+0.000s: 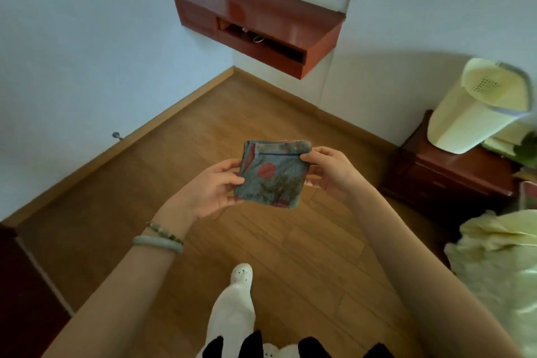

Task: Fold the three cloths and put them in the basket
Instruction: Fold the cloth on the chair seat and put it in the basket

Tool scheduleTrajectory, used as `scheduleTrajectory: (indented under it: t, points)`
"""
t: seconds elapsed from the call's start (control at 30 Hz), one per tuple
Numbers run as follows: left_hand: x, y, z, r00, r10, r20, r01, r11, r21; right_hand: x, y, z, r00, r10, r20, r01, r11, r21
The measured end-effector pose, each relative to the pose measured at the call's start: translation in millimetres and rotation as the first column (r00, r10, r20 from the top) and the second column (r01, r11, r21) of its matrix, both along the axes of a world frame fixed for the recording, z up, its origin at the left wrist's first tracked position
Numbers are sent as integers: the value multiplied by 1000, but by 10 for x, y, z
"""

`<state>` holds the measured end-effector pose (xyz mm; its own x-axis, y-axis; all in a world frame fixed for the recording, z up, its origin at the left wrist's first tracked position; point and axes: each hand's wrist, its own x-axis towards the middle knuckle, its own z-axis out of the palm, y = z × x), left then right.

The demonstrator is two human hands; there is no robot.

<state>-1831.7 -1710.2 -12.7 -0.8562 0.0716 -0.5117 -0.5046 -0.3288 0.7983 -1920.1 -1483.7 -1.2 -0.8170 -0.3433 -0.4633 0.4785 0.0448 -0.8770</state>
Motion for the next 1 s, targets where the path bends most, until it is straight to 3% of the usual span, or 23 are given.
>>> scheduleTrajectory:
  t: [0.43, 0.73, 1.0]
  points:
    - [-2683, 283, -250, 943, -323, 76, 311, 941, 133, -1866, 410, -256, 930, -365, -32, 366, 924, 112]
    - [-4059, 927, -391, 860, -504, 82, 487, 857, 171, -2759, 1004, -349, 825, -566, 3, 565, 824, 50]
    - [-5356, 1901, -550, 809, -583, 71, 563, 805, 187, -3784, 1931, -445, 776, -629, 44, 629, 777, 14]
